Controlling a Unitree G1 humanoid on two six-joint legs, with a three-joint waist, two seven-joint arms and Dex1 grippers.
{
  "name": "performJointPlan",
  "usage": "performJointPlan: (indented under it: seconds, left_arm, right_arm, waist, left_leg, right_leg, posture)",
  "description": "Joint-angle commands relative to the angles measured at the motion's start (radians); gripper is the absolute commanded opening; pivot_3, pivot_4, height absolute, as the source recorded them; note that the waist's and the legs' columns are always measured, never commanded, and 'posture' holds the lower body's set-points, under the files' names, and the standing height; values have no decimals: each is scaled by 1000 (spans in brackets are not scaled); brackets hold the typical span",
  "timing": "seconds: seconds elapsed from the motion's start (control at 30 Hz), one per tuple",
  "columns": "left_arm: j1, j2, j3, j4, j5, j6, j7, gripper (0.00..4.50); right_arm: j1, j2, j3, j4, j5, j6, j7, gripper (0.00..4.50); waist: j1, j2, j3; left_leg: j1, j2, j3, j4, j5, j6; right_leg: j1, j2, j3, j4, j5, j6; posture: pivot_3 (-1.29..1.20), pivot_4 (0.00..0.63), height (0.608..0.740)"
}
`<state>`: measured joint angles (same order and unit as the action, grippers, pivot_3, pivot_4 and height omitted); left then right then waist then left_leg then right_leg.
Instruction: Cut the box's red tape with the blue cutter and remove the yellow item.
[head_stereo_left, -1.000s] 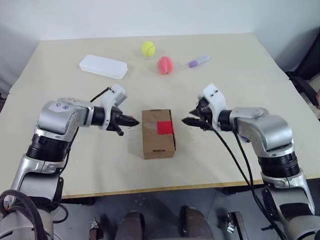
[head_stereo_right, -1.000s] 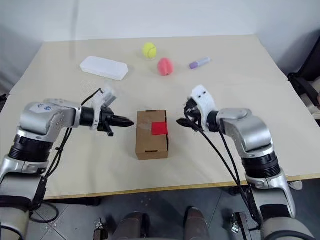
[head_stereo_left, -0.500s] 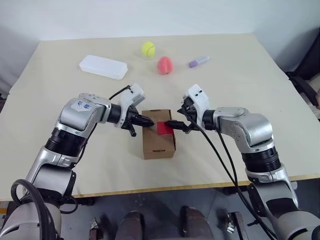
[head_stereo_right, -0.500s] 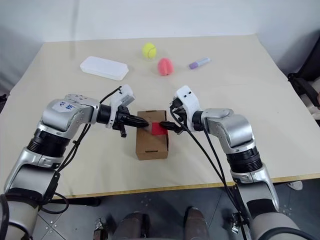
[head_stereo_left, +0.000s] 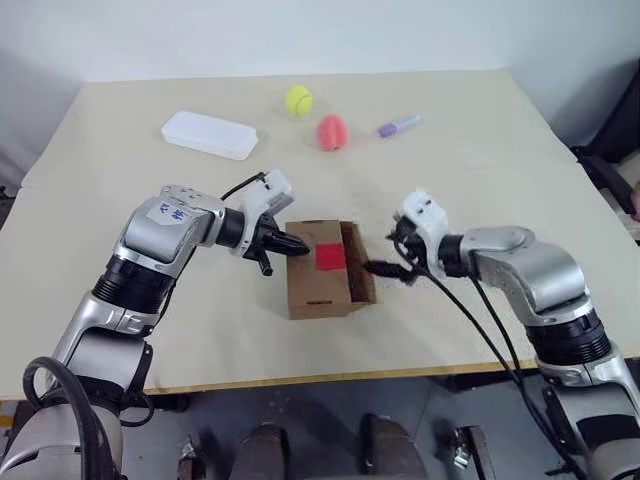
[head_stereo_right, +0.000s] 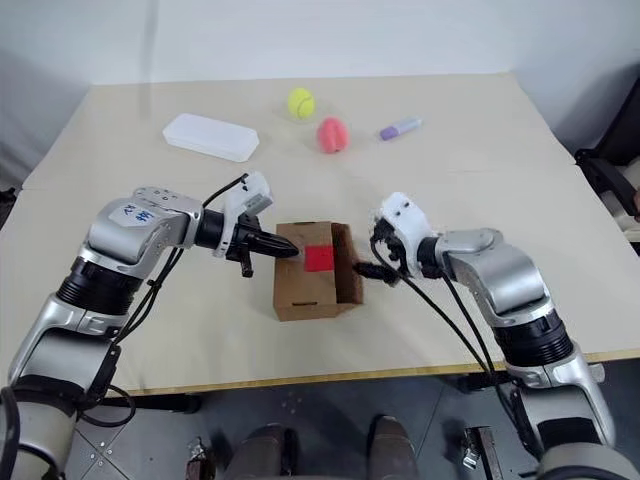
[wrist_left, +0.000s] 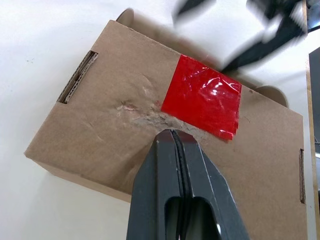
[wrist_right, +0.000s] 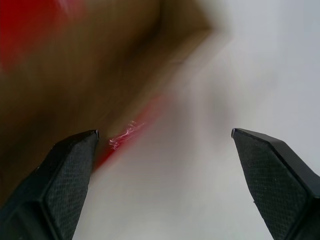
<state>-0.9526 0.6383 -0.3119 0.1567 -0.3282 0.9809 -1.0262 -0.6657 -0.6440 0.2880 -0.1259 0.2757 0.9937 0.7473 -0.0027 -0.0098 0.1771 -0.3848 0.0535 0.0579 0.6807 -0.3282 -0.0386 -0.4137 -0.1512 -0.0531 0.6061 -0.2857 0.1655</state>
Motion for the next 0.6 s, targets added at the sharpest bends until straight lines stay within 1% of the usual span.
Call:
performJointPlan:
  seconds: [0.03, 0.1, 0.13, 0.23, 0.3, 0.4, 0.47, 0.6]
  left_arm:
    - [28, -5, -17, -37, 8, 26, 4, 0]
    - [34, -6, -13, -49, 6, 34, 9, 0]
    - [36, -7, -10, -53, 6, 37, 13, 0]
    - [45, -6, -2, -71, 4, 48, 23, 0]
    - [50, -5, 2, -82, 2, 55, 28, 0]
    - [58, -5, 8, -97, -1, 67, 35, 0]
    - [65, -5, 11, -109, -3, 75, 38, 0]
    - [73, -6, 10, -117, -2, 80, 40, 0]
  right_arm:
    - [6, -38, 97, 26, -75, -69, 38, 4446]
    - [13, -67, 145, 24, -116, -112, 65, 4446]
    - [19, -70, 137, 23, -109, -108, 74, 4446]
    - [39, -52, 36, -2, -12, -13, 98, 4446]
    - [43, -26, -35, -7, 41, 60, 88, 4446]
    - [30, 14, -126, 13, 134, 245, 85, 4446]
    - [28, 34, -163, 28, 173, 328, 77, 4446]
    - [22, 105, -225, 99, 234, 413, 71, 4446]
  waist:
    - [-1, 0, 0]
    - [0, 0, 0]
    - [0, 0, 0]
    - [5, -2, -2]
    - [5, -2, -2]
    - [4, -2, -2]
    - [4, -2, -2]
    - [4, -3, -2]
  left_leg:
    - [0, 0, 0, 1, 0, 0]
    - [0, 0, 0, 1, 0, 0]
    - [0, 0, 0, 1, 0, 0]
    - [0, 0, 0, 1, 0, 0]
    - [0, 0, 0, 2, 0, 0]
    - [0, 0, 0, 2, 0, 0]
    - [1, 0, 0, 2, 0, 0]
    - [1, 0, 0, 1, 0, 0]
  right_leg:
    - [0, 0, 0, 0, 0, 0]
    - [0, 0, 0, 0, 0, 0]
    - [0, 0, 0, 0, 0, 0]
    - [1, 0, 0, 0, 0, 0]
    - [1, 0, 0, 0, 0, 0]
    - [1, 0, 0, 0, 0, 0]
    - [1, 0, 0, 0, 0, 0]
    - [1, 0, 0, 0, 0, 0]
  posture:
    - [0, 150, 740]
    - [0, 150, 740]
    - [0, 150, 740]
    - [0, 150, 740]
    - [0, 150, 740]
    - [0, 150, 740]
    - [0, 150, 740]
    - [0, 150, 740]
